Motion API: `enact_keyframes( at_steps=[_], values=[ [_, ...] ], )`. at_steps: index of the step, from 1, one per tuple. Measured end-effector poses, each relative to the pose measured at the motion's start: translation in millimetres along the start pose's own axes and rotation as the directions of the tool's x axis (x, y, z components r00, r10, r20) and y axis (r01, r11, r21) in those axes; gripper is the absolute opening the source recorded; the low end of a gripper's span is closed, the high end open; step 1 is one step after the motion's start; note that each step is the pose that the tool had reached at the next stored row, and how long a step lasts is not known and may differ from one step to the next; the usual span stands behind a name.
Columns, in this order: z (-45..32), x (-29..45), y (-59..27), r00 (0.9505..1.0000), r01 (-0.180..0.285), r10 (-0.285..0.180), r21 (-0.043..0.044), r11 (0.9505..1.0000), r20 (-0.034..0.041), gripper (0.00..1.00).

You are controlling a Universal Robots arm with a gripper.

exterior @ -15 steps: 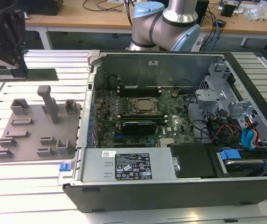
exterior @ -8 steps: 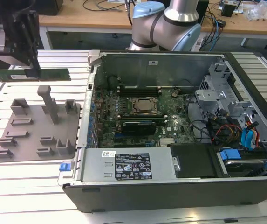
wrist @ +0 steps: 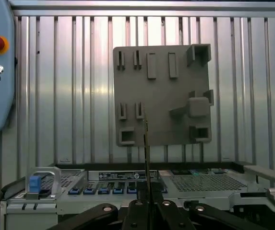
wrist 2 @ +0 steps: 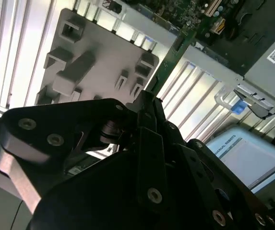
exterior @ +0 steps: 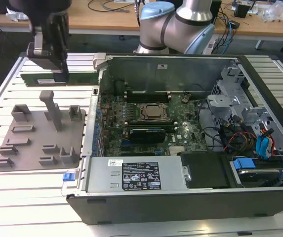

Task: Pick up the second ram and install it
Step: 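Pick up the second ram and move it above second insertion slot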

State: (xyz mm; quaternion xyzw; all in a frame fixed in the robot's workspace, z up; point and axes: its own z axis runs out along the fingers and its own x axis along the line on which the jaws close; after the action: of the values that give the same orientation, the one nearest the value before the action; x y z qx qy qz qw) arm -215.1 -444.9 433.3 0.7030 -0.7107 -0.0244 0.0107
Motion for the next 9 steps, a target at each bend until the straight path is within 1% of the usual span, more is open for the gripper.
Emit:
enact_keyframes(
  at_steps=[1, 6, 7, 9],
  values=[
    [-0.3, -0.1, -6.8, 1.0, 0.0, 0.0, -0.0004, 1.0, 0.0, 0.13],
    [-1.5, -0.5, -32.9, 1.0, 0.0, 0.0, -0.001, 1.0, 0.0, 0.13],
    [-1.7, -0.5, -36.7, 1.0, 0.0, 0.0, -0.0011, 1.0, 0.0, 0.13],
    [-2.0, -0.6, -41.3, 1.0, 0.0, 0.0, -0.0012, 1.0, 0.0, 0.13]
  ],
)
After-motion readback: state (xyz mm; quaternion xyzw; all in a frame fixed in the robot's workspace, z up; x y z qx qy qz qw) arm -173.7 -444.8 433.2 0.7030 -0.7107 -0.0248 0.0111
